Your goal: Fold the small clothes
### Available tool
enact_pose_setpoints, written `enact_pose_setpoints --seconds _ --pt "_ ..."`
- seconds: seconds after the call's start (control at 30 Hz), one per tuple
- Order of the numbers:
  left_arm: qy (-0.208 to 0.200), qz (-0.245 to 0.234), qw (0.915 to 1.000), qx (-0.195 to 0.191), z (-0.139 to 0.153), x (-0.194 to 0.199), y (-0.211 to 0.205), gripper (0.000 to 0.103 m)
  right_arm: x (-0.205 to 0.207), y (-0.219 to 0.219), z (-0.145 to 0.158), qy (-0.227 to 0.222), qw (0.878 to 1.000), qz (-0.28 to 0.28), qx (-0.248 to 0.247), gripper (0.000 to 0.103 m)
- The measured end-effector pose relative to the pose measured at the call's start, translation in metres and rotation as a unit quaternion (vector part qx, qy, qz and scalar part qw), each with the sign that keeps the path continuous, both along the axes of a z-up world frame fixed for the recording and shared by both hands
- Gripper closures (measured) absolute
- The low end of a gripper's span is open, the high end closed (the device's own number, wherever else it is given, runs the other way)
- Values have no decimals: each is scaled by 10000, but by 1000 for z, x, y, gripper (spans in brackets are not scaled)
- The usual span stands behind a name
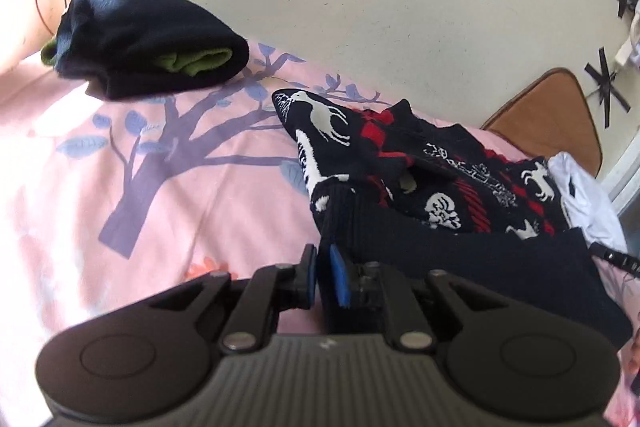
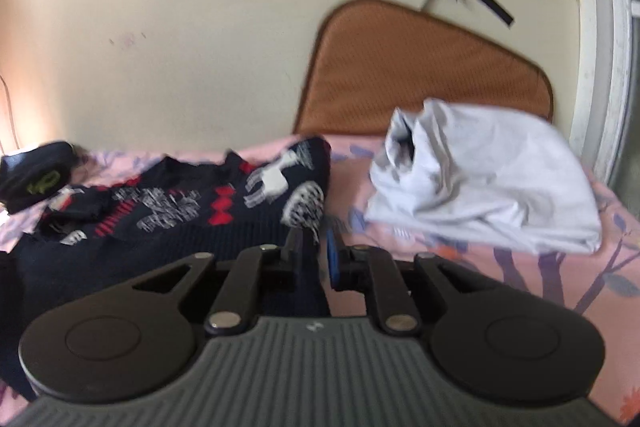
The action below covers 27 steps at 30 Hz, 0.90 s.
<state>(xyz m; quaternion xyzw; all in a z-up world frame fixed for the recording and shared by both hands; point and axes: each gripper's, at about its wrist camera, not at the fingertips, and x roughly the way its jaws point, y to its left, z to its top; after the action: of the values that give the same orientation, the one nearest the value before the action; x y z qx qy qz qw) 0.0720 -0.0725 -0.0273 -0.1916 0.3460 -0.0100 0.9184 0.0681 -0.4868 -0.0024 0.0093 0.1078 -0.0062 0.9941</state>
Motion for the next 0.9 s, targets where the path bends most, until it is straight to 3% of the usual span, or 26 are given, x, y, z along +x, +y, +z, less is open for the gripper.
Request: enact_pose_setpoints --seconds 0.07,0.17,0.27,0.33,0.43,0.53,0.57,0.6,0.63,0.73,0.8,0.9 --pt "-164 88 9998 -30 9 -14 6 77 -11 -6 -4 -20 9990 118 435 81" --pt "-656 397 9968 -225 33 -32 11 65 -43 -6 0 -389 9946 385 884 72" --pt "-933 -90 9943 -510 50 -25 -9 61 -51 15 5 -434 9900 892 999 70" --pt "-982 -459 9933 -413 48 -17 -34 56 -43 38 5 -305 9860 1344 944 65" --pt "-886 -804 9928 -88 29 -6 -65 56 -30 65 -6 -119 9860 1535 637 60" --pt "-563 -810 9950 176 1 -3 -72 56 -19 67 -18 162 9913 1287 230 60" --pt "-486 -751 9958 219 -8 -4 -70 62 -18 61 -21 203 9946 1015 103 59" --pt "-572 -660 9961 113 -8 -10 -64 64 -17 50 -26 259 9968 751 89 51" --pt "-599 -638 9961 -68 -7 -11 -57 56 -17 35 -30 290 9976 597 219 55" --pt "-595 -540 9965 -231 -10 -13 -49 57 -20 4 -30 198 9976 211 622 72" --pt "-632 -548 9965 -60 -9 -12 -54 57 -19 -3 -31 159 9955 233 902 72" --pt "-668 -619 9951 388 -7 -13 -69 52 -20 4 -32 142 9973 205 689 68"
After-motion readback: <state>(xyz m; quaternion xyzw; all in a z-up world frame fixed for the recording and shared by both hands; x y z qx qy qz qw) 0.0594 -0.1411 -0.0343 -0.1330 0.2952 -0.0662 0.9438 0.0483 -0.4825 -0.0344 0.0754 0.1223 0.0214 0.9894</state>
